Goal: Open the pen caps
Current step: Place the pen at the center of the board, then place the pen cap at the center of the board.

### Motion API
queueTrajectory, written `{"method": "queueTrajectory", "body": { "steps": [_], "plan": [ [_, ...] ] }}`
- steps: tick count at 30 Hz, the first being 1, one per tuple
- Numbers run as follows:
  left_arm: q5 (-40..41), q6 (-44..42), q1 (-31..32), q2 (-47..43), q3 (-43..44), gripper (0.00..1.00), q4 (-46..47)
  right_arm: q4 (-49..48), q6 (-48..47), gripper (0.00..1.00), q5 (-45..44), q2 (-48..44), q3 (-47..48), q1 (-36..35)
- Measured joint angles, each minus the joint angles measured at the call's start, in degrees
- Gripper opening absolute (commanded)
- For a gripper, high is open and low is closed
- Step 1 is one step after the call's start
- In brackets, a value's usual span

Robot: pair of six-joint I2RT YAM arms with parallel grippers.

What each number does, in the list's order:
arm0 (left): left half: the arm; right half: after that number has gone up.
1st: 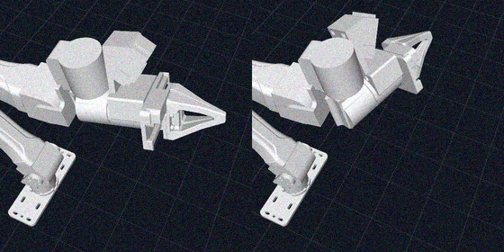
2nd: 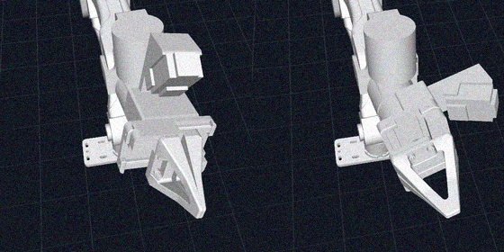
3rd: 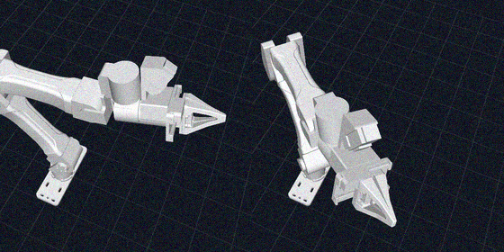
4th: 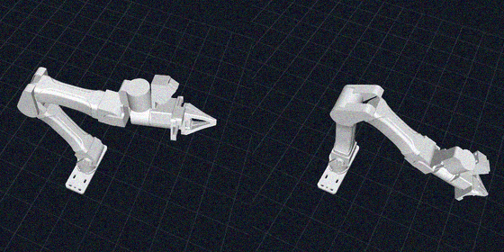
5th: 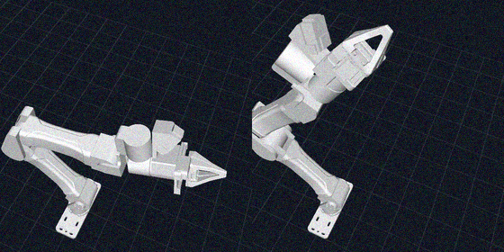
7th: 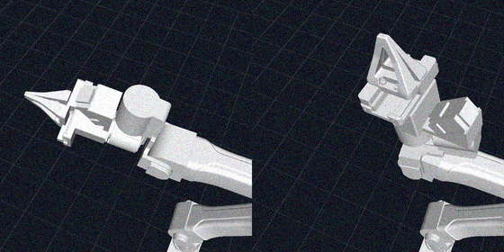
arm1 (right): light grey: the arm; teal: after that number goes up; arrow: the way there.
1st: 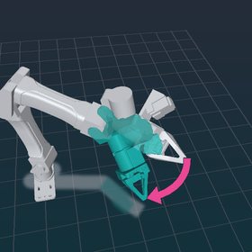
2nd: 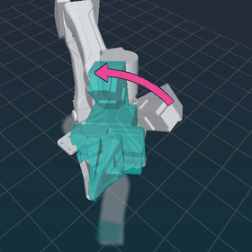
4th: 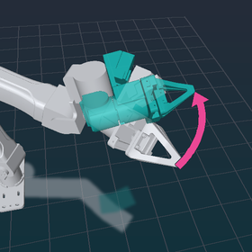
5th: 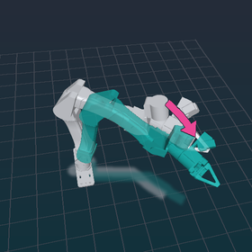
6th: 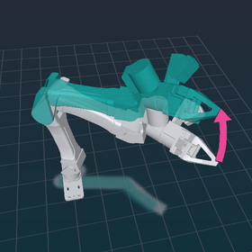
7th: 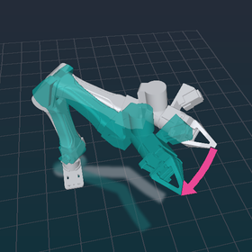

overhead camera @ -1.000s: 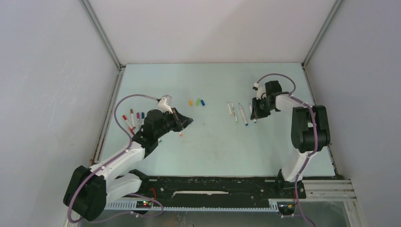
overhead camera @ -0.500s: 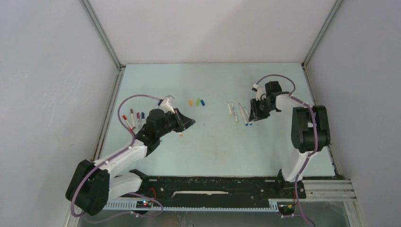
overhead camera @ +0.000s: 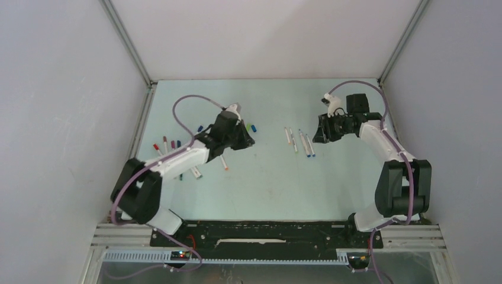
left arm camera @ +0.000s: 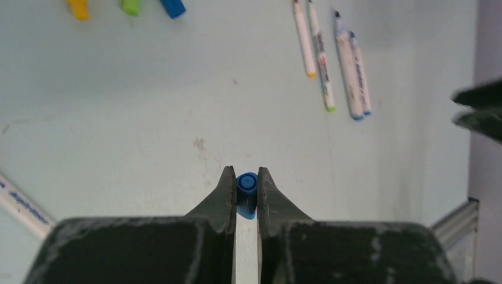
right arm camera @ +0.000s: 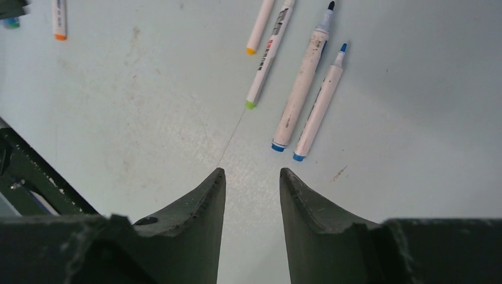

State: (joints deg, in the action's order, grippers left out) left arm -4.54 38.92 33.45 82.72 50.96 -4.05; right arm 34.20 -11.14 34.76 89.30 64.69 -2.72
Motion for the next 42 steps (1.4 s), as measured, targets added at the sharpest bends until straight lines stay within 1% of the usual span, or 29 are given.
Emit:
{"method": "queueTrajectory", "body": {
  "steps": [6,12,18,22,28,30,33,42],
  "plan": [
    [5.44,-0.59,1.01,17.79,20.13,0.01,-13.90,1.29,-1.22,0.42,3.67,-2.95,0.00,1.97],
    [8.48,-2.27,1.49,29.77,36.85,0.04,-24.28,1.57,-1.42,0.42,6.08,-4.92,0.00,2.21],
    [9.27,-3.67,1.46,40.26,51.56,0.04,-30.23,1.79,-1.60,0.42,7.32,-5.57,0.00,2.19],
    [9.49,-4.04,1.22,44.94,56.72,0.05,-33.55,1.84,-1.62,0.42,7.96,-6.12,0.00,2.71],
    [9.38,-4.02,0.57,49.75,62.16,0.07,-37.24,1.92,-1.64,0.42,8.17,-6.60,0.00,3.82],
    [9.31,-4.00,0.33,50.77,63.39,0.10,-37.64,1.95,-1.64,0.43,8.39,-6.64,0.00,3.85],
    [9.22,-3.93,-0.09,51.56,64.02,0.14,-38.27,1.95,-1.79,0.43,8.72,-6.69,0.00,3.93],
    [8.28,-3.58,-0.79,52.24,64.02,0.22,-39.01,2.01,-1.99,0.43,9.46,-6.99,0.00,4.50]
  ]
}}
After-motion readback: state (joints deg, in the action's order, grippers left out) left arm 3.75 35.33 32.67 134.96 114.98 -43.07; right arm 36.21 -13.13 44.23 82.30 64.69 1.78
